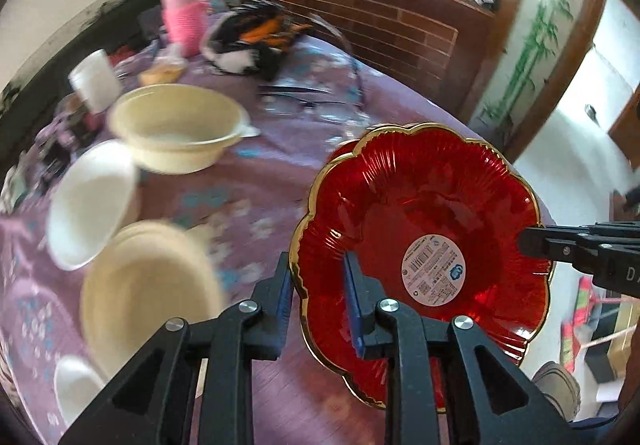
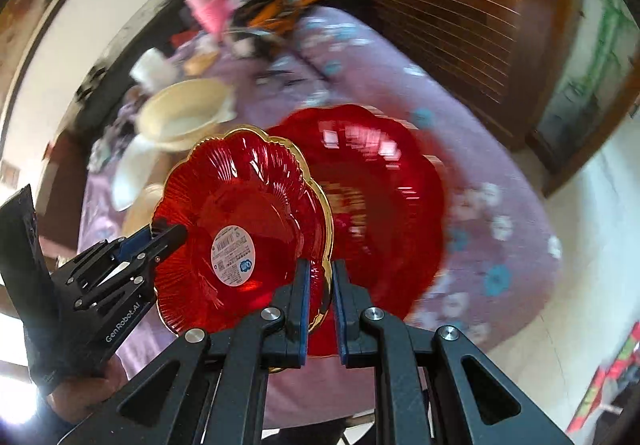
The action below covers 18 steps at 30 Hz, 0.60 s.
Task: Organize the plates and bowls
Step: 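Lower the small red plate into the large red plate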
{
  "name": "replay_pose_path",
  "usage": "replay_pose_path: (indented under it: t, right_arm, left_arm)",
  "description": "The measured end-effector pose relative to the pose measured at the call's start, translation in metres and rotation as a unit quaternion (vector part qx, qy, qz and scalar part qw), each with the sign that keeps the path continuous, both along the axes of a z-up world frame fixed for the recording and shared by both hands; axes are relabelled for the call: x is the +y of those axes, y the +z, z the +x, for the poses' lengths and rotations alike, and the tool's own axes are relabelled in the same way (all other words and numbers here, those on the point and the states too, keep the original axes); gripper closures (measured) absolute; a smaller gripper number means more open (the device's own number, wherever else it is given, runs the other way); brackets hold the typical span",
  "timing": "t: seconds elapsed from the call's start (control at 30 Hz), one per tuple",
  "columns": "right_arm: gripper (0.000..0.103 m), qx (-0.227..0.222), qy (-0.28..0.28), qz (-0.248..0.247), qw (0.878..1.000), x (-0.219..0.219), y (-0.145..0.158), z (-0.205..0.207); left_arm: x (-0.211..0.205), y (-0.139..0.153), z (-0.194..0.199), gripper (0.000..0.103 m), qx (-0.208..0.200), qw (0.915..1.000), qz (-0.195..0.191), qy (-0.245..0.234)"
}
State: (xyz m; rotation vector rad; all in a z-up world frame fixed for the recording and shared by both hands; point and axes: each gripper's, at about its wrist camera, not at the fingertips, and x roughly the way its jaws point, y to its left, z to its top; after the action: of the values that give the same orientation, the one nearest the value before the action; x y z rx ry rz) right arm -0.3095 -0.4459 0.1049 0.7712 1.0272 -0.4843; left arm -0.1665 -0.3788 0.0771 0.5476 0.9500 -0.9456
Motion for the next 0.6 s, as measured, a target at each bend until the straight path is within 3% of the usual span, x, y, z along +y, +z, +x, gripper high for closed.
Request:
replay_pose_path:
  t: [0.23, 0.47, 0.6]
  right_arm:
    - [0.092, 0.031, -0.011, 0.004, 0.999, -0.032, -0.027, -0.010]
    - [0.092, 0.060, 0.011, -0.018, 0.998, -0.044, -0.038, 0.001]
    - [0.092, 0.070, 0.019, -0.032, 0.997, -0.048, -0.039, 0.007]
  left_arm:
    - [-0.029, -0.028, -0.003, 0.078, 0.013, 0.9995, 0.027, -0.011]
    - [-0.038, -0.042, -0.002, 0.076, 0.023, 0.9989, 0.038, -0.016]
    - [-0.041, -0.043, -0.006, 0.067, 0.020, 0.9984, 0.044, -0.027]
